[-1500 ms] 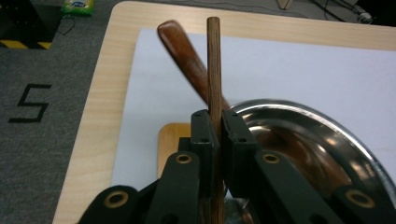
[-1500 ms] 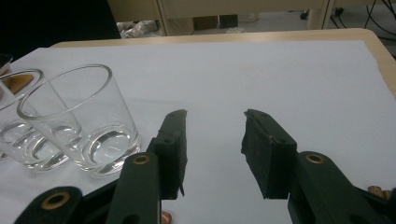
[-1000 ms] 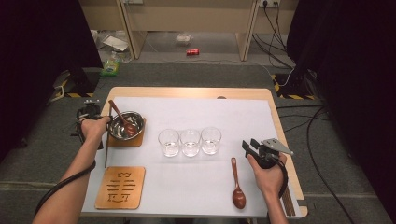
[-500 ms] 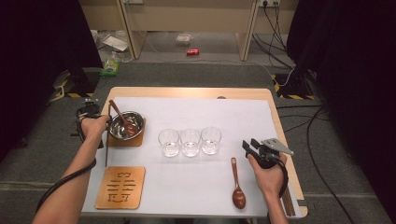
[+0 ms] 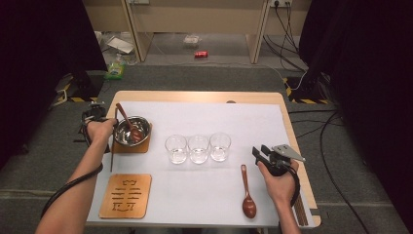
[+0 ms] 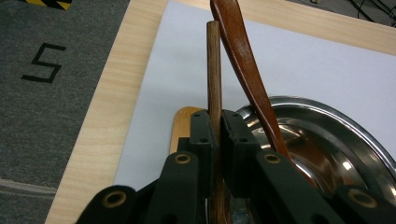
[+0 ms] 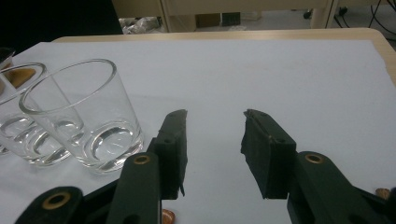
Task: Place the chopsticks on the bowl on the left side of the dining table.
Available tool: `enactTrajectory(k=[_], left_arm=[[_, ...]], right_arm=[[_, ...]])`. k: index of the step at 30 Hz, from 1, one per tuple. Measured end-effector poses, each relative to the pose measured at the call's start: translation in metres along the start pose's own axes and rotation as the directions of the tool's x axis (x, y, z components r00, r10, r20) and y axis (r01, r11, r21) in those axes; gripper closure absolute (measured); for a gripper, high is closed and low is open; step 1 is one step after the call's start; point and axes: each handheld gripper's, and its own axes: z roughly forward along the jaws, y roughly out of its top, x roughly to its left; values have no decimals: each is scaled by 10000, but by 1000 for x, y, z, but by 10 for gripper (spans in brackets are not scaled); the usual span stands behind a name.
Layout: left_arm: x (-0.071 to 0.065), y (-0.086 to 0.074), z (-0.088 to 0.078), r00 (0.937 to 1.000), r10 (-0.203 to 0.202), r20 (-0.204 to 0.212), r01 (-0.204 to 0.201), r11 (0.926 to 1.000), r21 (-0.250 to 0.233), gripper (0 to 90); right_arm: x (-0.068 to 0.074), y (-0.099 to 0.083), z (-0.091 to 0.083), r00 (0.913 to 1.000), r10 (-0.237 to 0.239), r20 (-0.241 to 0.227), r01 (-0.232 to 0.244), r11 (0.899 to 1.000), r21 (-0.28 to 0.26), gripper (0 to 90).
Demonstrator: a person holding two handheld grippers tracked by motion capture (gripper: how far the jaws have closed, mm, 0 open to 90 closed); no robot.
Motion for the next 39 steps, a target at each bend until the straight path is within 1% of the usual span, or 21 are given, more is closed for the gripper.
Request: enactTrajectory(k=[2,9,10,14,15,23,25,30,33,35,36,38,39], left_arm=[[-2,0,1,9999,107,-45,-107,9999,-23,825],[-7,1,3,9998,199,13,-199,9997,-114,820],[-8,1,3,9998,179,26,-179,9997,-144,820],[-10,1,5,9996,278,26,-278,9995,-147,813],[-11,1,5,9996,275,52,-274,9995,-178,812],[-16,-2,9,9988,457,182,-454,9988,-182,805],[-16,-2,8,9985,493,242,-486,9984,-279,794],[-14,-2,2,9970,696,338,-678,9964,-499,747],[-12,-5,-3,9966,641,508,-609,9962,-623,715],[-11,-7,-9,9956,698,621,-657,9957,-658,712],[-11,-9,-11,9955,627,712,-579,9960,-676,707],[-11,-12,-17,9937,905,657,-860,9939,-688,700],[-12,-13,-20,9930,951,702,-904,9936,-673,700]], right_arm=[[0,0,0,10000,-22,-3,22,10000,-9,598],[0,0,0,10000,-47,-19,47,10000,2,598],[1,0,0,10000,40,-27,-40,10000,21,598],[0,0,0,10000,36,-31,-36,10000,27,597],[0,0,0,10000,-39,-33,39,10000,0,597],[0,0,0,10000,-39,-41,39,10000,11,597],[-1,0,0,10000,-59,-35,59,10000,20,597],[0,0,1,10000,-69,-72,69,10000,3,596],[0,0,1,10000,-54,-57,54,10000,51,595],[1,0,1,10000,-49,-59,50,10000,57,595],[1,0,0,10000,-62,-60,63,10000,57,594],[1,0,0,10000,-69,-68,70,9999,88,593],[1,0,1,9999,-94,-74,95,9999,94,593]])
